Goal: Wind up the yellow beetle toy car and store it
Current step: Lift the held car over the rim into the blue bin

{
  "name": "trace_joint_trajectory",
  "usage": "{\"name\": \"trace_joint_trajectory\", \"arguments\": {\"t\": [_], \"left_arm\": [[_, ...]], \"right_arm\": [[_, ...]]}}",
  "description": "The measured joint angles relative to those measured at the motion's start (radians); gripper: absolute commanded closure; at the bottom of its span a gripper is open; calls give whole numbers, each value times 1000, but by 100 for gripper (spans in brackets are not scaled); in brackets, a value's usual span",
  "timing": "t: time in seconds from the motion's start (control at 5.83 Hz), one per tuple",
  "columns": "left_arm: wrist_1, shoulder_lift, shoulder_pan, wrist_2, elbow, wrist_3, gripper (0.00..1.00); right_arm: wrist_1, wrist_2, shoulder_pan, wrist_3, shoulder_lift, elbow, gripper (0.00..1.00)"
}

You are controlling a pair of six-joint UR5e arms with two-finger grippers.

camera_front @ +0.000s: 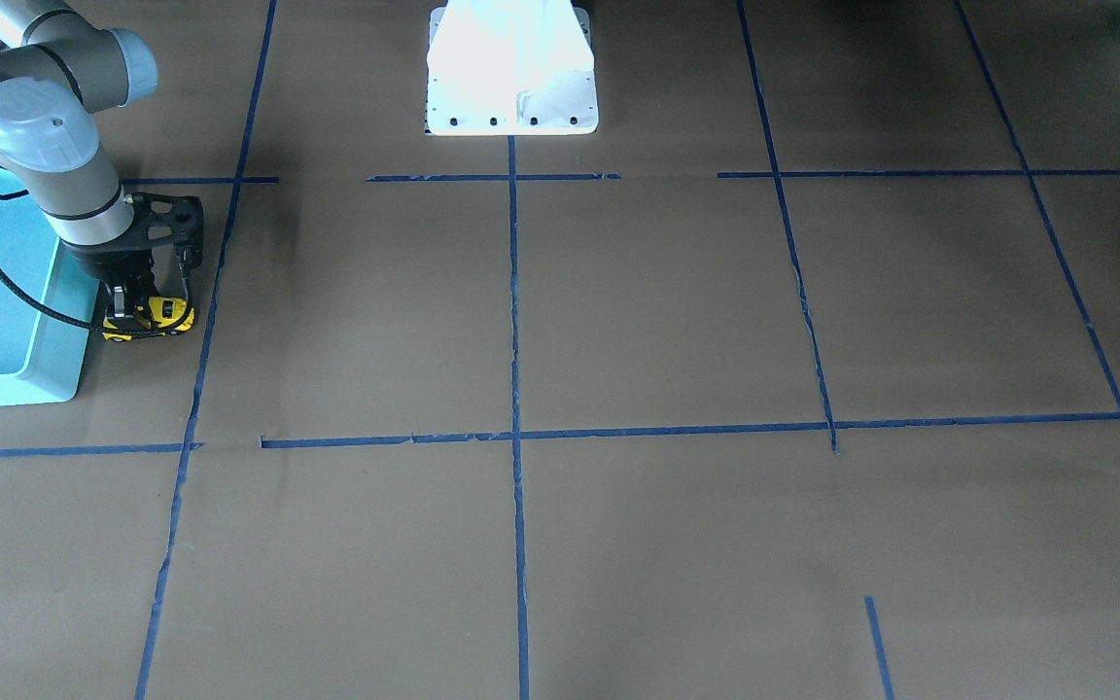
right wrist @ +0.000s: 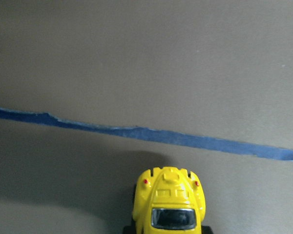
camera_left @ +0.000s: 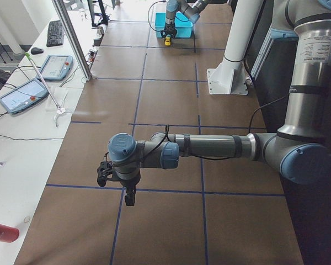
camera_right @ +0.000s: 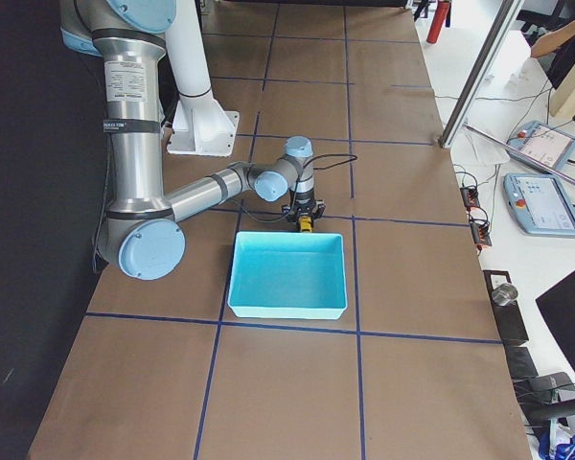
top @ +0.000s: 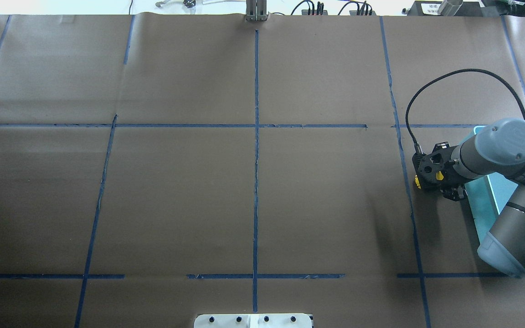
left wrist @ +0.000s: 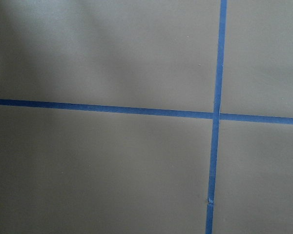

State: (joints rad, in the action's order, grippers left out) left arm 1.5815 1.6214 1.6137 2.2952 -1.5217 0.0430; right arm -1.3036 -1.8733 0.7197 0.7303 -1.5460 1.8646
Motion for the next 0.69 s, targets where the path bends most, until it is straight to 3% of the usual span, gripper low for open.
{"name": "trace_joint_trajectory", "arguments": {"t": [0.34, 0.69], "left_arm": [[0, 0, 0, 0, -1, 0, 0], [0, 0, 0, 0, -1, 0, 0]], "right_arm": [[-9, -70, 64, -3, -34, 133, 100], [-7, -193, 179, 16, -101, 209, 100]]}}
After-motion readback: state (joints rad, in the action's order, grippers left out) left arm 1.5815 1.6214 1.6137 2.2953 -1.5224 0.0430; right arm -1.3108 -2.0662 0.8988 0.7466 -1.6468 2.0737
